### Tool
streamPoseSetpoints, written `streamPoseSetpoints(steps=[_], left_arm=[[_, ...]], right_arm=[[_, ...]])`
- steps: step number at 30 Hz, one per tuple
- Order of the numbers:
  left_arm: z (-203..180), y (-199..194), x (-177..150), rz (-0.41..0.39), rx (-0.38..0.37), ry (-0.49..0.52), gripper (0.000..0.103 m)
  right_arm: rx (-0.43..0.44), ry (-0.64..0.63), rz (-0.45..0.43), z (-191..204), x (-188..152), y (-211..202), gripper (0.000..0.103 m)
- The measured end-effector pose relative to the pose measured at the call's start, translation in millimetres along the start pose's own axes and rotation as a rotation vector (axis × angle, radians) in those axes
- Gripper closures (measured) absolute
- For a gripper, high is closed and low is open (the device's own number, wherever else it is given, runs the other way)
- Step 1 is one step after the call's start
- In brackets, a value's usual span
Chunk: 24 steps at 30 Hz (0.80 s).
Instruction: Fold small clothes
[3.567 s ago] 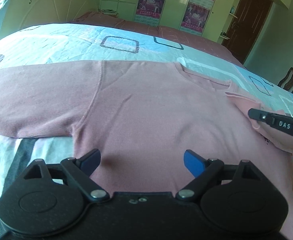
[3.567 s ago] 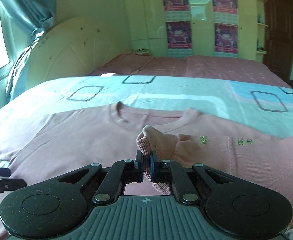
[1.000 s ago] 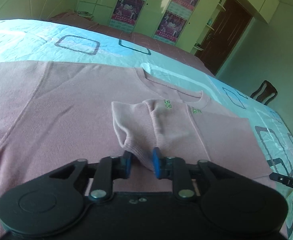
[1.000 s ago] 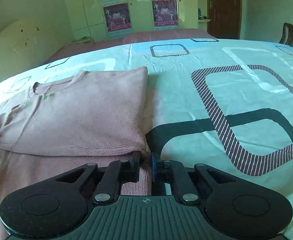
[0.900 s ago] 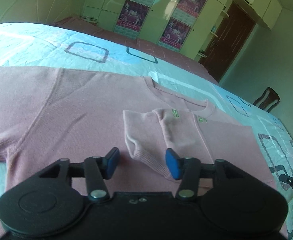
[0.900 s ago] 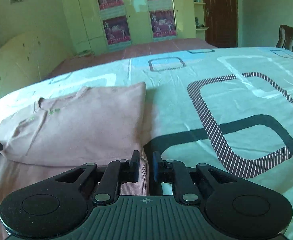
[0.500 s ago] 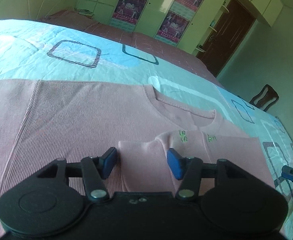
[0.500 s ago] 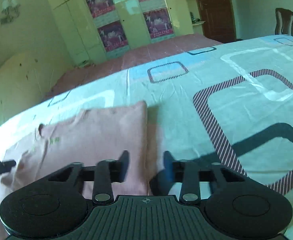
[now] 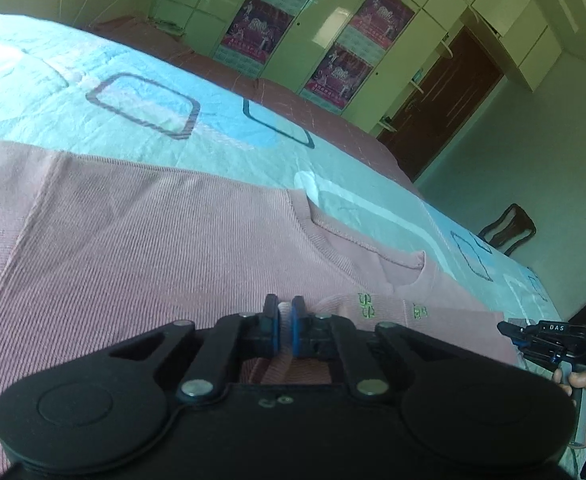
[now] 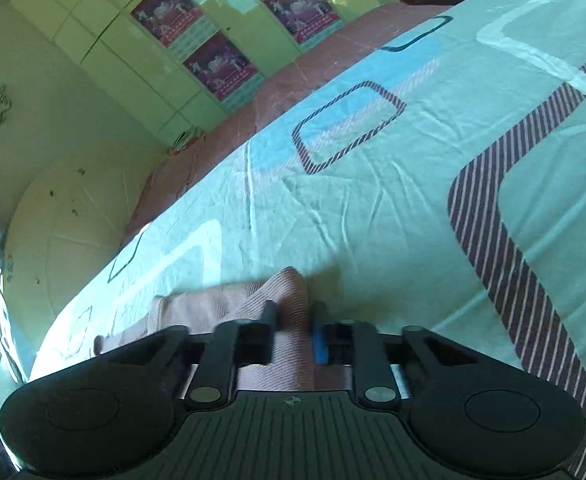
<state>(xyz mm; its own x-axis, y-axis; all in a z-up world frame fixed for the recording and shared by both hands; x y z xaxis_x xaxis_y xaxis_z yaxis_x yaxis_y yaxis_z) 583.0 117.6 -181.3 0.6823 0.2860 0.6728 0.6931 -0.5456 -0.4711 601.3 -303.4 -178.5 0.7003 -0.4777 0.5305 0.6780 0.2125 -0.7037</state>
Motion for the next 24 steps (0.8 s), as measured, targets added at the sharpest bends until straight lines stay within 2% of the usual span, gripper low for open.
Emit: streamPoseSetpoints(steps=[3,5,7,8,9,10,11,14,16,17,18,19,20,21,22,23,24], left_arm=[[-8.4,-18.4,2.9,-0.102,0.037,0.05,0.099],[-9.4,-16.6,0.2,-0.08,0.043,0.063,0.099],[-8.8,-18.6,-2.6,-0.086,0.051,0.065,0.095],[-7.7,-21.2,-2.7,-0.091,0.073,0.055,0.081],[-5.7,-25.7,-2.5,-0.099,0.1,0.043,0.072],[-5.2,-30.1,-2.2,-0.109,0.11,0.036,0.051],[-4.5,-33.7,-1.9,-0.113,0.108,0.034,0.042],[-0.8,-28.5,-4.5,-0.034,0.061,0.014,0.048],[1.1,-19.2,-7.7,0.014,0.033,0.003,0.051],[-0.1,-15.0,-7.7,0.033,0.021,0.012,0.057],[-0.7,-10.8,-7.0,0.058,-0.004,0.005,0.066],[-0.7,-5.7,-7.3,0.083,-0.031,-0.006,0.099],[-3.8,-4.2,-8.2,0.073,-0.023,0.018,0.1],[-9.8,-8.2,-8.4,0.029,-0.003,0.07,0.1],[-16.1,-16.0,-9.0,-0.035,0.006,0.116,0.1],[-18.1,-20.3,-9.8,-0.068,0.021,0.127,0.1],[-16.7,-19.7,-12.5,-0.064,0.049,0.126,0.1]], right_arm=[[-0.037,-0.107,-0.082,11.4,-3.0,-16.3,0.098],[-0.062,-0.183,-0.108,19.8,-8.6,-18.0,0.098],[-0.084,-0.198,-0.073,22.6,-14.7,-4.0,0.098],[-0.082,-0.173,-0.063,18.8,-15.5,-2.2,0.098],[-0.078,-0.141,-0.059,14.7,-15.0,-1.8,0.098],[-0.068,-0.113,-0.058,11.8,-14.1,-2.8,0.098],[-0.063,-0.1,-0.061,10.4,-14.4,-5.3,0.097],[-0.052,-0.074,-0.06,6.5,-11.7,-3.9,0.085],[-0.045,-0.059,-0.055,5.0,-11.8,-3.0,0.083],[-0.042,-0.057,-0.052,5.2,-11.8,-2.1,0.083],[-0.039,-0.068,-0.049,6.9,-11.9,-1.2,0.083],[-0.04,-0.093,-0.045,10.4,-11.9,0.2,0.085],[-0.044,-0.128,-0.046,14.4,-12.3,-0.3,0.094],[-0.064,-0.176,-0.069,19.9,-12.6,-2.5,0.098],[-0.07,-0.201,-0.096,23.1,-12.2,-6.5,0.098],[-0.067,-0.211,-0.12,24.8,-11.4,-11.5,0.098],[-0.086,-0.232,-0.129,24.6,-12.9,-11.1,0.099]])
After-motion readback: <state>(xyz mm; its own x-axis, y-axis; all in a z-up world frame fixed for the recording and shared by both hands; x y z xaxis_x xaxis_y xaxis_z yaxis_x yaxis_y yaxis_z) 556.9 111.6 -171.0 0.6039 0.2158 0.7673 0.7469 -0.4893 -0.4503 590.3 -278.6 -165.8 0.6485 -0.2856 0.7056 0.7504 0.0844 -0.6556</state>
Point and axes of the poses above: each gripper's, at about its wrist camera, not at the fingertips, and y roughly the way its jaws point, z to its left, x to its top, the point moved 3 cm from there along y, roughly the way its jaws point, and after that the axes turned 11 degrees about -x, right-handed, at the moved point
